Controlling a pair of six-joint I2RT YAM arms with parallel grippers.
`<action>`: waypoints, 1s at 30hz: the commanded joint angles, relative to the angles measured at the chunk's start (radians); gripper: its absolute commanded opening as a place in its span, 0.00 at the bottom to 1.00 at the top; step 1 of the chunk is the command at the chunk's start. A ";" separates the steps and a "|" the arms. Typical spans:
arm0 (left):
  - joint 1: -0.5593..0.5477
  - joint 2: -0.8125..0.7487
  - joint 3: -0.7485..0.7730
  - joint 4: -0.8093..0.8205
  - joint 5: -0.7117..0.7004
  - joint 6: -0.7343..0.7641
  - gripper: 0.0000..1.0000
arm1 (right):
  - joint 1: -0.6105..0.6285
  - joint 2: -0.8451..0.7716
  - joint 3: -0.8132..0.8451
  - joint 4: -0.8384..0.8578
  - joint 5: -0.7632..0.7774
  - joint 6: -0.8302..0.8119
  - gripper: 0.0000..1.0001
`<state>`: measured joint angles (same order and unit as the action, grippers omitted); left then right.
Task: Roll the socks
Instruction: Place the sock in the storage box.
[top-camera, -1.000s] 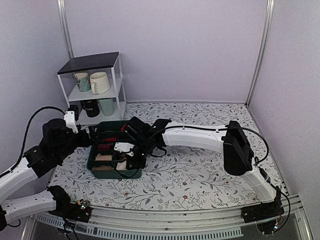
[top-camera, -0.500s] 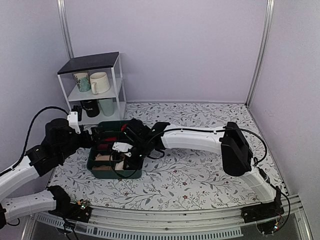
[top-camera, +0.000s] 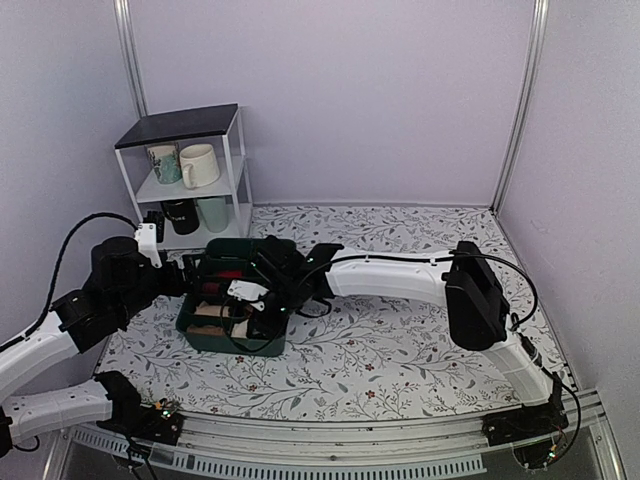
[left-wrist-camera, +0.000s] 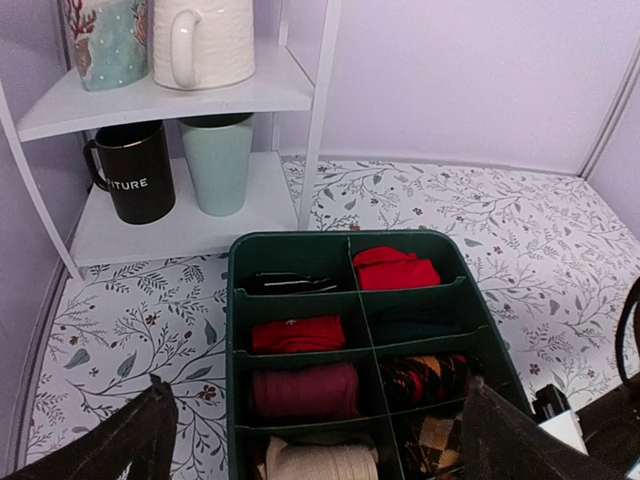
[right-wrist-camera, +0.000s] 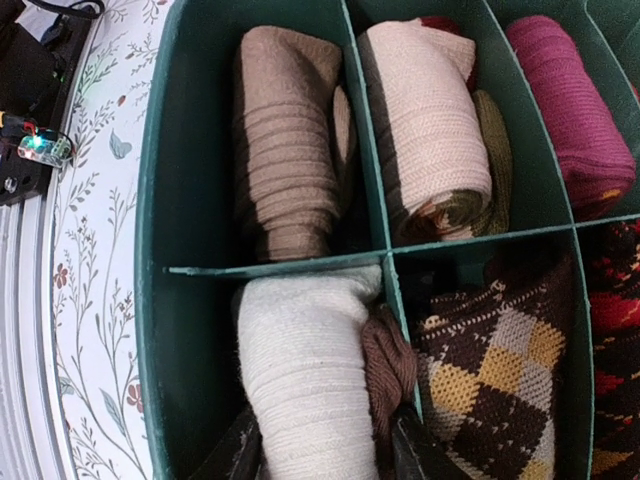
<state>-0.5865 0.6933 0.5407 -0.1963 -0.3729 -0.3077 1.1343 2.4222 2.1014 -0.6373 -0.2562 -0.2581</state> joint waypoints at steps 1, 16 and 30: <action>0.013 -0.009 0.002 0.012 -0.009 0.012 1.00 | 0.007 0.052 0.003 -0.187 0.049 -0.002 0.39; 0.014 -0.011 0.013 0.013 -0.009 0.021 1.00 | 0.000 0.003 0.059 -0.211 0.003 0.030 0.52; 0.020 0.021 0.019 0.020 0.002 0.021 1.00 | -0.020 -0.138 0.056 -0.166 0.020 0.104 0.55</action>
<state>-0.5838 0.6998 0.5407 -0.1959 -0.3748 -0.2985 1.1244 2.4111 2.1715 -0.7601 -0.2604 -0.1940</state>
